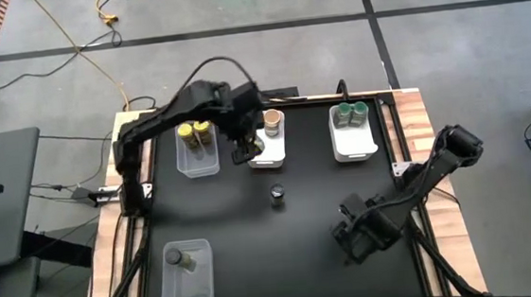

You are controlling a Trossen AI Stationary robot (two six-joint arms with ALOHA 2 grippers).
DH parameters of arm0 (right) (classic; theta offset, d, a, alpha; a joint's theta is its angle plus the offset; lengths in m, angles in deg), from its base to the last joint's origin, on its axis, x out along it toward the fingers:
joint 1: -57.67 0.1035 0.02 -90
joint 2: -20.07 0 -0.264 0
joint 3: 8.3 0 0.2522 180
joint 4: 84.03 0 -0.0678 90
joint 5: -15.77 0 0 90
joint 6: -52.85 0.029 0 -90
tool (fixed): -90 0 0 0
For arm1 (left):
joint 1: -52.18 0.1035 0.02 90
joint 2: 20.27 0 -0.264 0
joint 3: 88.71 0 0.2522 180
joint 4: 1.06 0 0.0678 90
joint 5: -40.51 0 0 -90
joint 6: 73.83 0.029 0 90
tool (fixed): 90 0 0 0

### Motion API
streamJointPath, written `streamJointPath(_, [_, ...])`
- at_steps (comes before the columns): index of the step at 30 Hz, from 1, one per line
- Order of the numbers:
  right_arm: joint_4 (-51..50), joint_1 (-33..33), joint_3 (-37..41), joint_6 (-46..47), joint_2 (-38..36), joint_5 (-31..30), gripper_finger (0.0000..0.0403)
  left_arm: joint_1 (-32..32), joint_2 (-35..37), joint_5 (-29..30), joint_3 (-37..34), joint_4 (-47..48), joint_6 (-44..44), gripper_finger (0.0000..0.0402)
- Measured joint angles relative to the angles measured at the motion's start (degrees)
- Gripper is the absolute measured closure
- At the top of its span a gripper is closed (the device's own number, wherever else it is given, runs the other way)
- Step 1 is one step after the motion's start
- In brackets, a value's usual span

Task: Sort spices by type
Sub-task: Put the gold spice bottle into the left white bin

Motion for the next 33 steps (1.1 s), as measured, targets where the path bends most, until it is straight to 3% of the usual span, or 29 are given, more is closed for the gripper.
streamJointPath(6, [0.3,-4.4,0.0,3.3,0.0,0.1,0.0061,6.3,-6.7,-0.1,0.0,0.1,7.0,0.0122])
streamJointPath(14, [2.0,-7.1,0.0,6.5,0.0,0.3,0.0061,9.1,-15.6,-1.0,-0.1,-3.4,10.3,0.0122])
streamJointPath(22, [2.3,-7.1,0.0,8.9,0.0,0.3,0.0061,12.7,-17.6,-4.2,-0.9,-7.8,12.1,0.0122])
streamJointPath(33, [2.2,-7.1,0.0,8.9,0.0,0.4,0.0061,15.4,-17.5,-4.2,-1.1,-10.2,14.0,0.0122])
